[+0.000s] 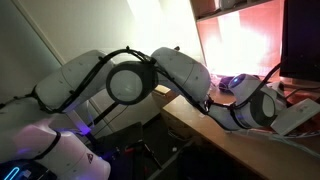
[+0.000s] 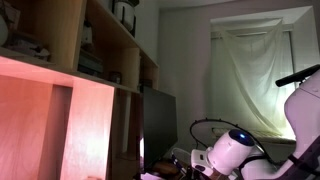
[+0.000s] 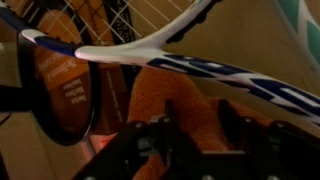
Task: Pick up the towel and wipe the screen of the computer monitor
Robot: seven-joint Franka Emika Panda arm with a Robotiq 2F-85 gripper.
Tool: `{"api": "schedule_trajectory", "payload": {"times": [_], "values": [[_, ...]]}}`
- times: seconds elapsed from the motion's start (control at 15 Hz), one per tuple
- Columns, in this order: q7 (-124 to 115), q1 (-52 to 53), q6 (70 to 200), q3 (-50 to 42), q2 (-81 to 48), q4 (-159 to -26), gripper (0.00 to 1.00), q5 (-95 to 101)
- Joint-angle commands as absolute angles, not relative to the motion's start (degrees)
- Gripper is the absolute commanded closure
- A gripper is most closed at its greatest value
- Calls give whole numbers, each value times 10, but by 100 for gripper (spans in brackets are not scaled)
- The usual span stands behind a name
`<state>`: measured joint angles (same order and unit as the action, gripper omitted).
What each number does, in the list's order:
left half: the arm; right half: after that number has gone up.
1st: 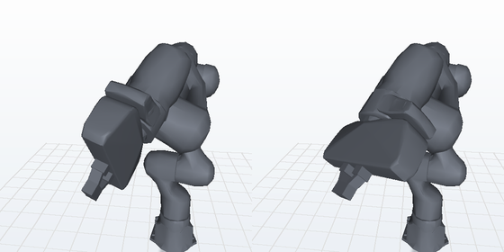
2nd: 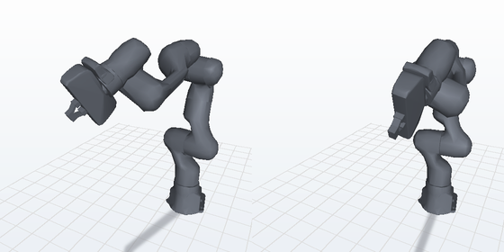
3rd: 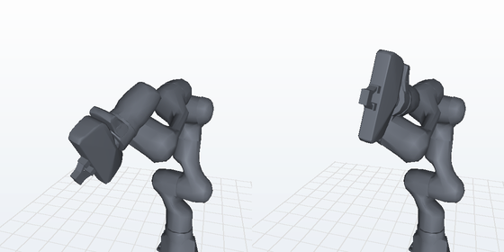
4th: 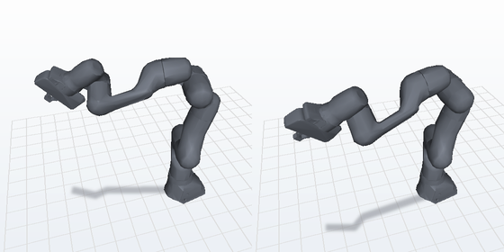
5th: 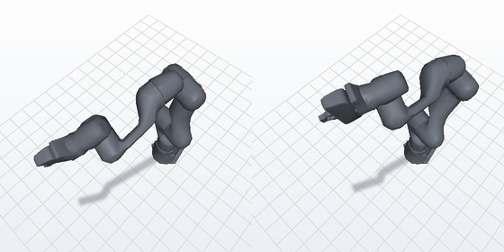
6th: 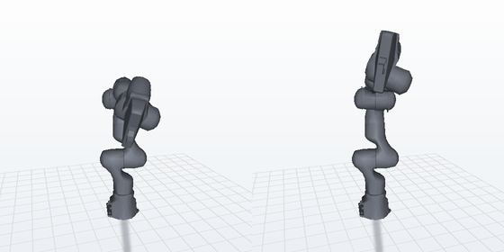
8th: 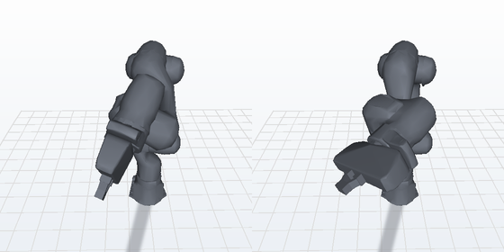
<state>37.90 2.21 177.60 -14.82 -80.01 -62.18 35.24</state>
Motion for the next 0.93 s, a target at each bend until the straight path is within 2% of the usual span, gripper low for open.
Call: {"api": "schedule_trajectory", "payload": {"times": [0.0, 0.13, 0.27, 0.6, 0.87], "values": [[356, 30, 1770, -170, -811, -595, 82, 358], [357, 34, 1773, -177, -809, -599, 94, 346], [361, 33, 1775, -177, -806, -603, 100, 343], [361, 35, 1842, -170, -772, -660, 95, 354], [334, 91, 1977, -257, -760, -710, 95, 341]]}}
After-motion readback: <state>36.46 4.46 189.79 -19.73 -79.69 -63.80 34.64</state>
